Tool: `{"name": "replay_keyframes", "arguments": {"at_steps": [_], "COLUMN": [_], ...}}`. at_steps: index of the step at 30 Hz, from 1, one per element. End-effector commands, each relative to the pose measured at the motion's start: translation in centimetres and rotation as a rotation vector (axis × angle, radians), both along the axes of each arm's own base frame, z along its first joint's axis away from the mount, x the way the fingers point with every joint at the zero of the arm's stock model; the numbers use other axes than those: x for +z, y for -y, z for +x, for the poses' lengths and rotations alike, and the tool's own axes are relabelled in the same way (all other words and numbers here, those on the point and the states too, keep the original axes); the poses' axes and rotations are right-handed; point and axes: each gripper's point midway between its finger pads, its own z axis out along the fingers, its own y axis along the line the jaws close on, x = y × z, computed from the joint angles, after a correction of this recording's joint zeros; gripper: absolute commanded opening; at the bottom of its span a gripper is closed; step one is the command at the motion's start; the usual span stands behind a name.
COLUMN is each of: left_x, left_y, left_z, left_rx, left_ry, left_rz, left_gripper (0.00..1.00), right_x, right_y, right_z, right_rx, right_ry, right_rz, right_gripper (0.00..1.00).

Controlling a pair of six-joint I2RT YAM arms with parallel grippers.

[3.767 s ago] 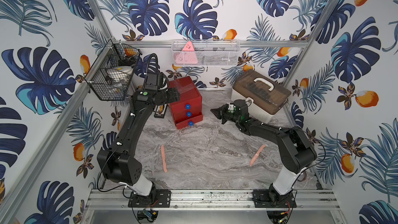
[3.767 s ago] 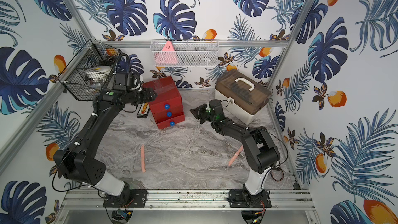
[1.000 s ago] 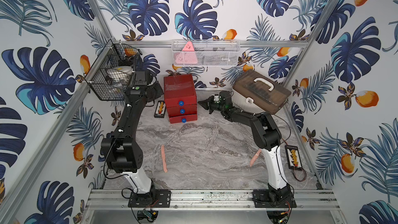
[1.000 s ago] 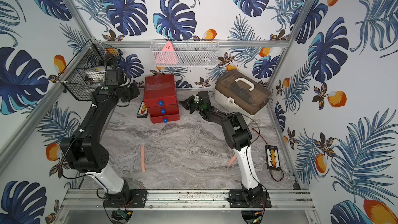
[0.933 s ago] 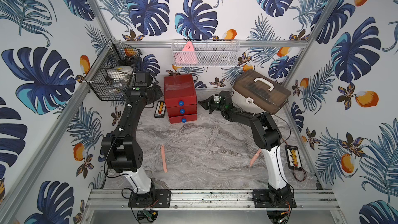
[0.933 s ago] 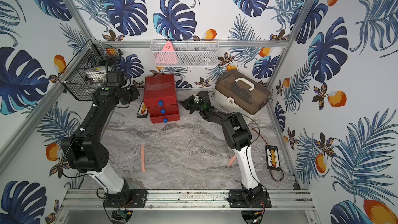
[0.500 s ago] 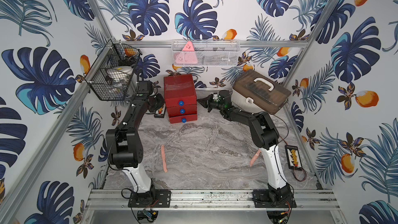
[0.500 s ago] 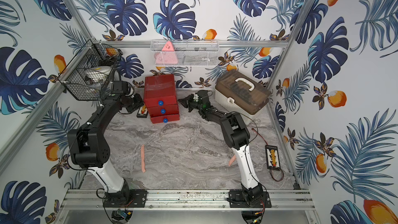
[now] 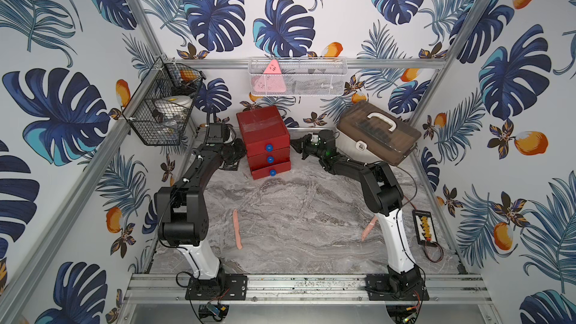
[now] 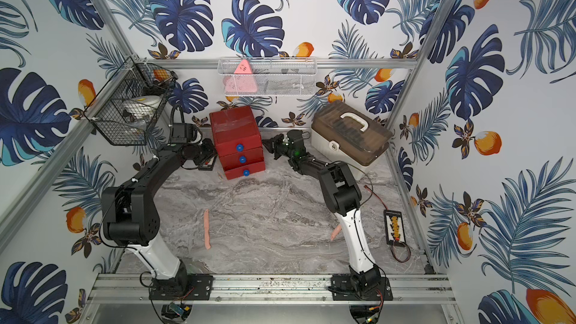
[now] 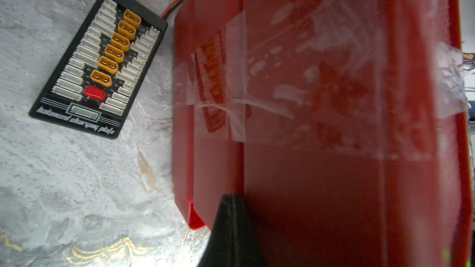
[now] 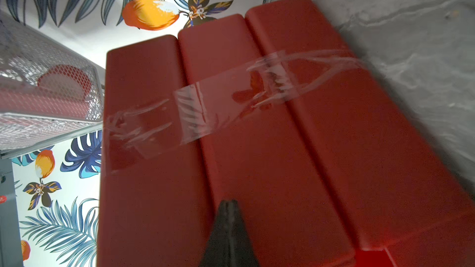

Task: Place the fruit knives into the drawer by color
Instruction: Move the storage box to the center of the board.

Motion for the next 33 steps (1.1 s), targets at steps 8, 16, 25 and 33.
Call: {"name": "replay_keyframes", "arguments": {"at_steps": [8,16,25,33], "left_x": [3.5,4.3,3.6,1.9], "left_y": [7.1,8.9,8.4,6.0], "left_z": [-3.0,-6.9,-10.4,-12.0], "left_rx": [-0.207,-0.247,-0.254,-0.177], "left_ry": [0.074,0.067,0.010,-0.107], "left_rz": [-0.116,-0.098,-0.024,0.088], "left_gripper": [0.00,0.00,0.00,0.00], "right_x": [1.3,1.6,-0.4,-0.9], "right_y": [-2.0,-1.5,0.9,4.5], "right_z": [-5.0,-7.7,-9.4,-7.1], "right_rx": [0.206,0.237,0.182,0.075], "right_ry": [0.016,0.004,-0.057,-0.116], "right_rz": [0.028,0.003,-0.060,-0.130], "right_gripper": [0.00,0.00,0.00,0.01]}}
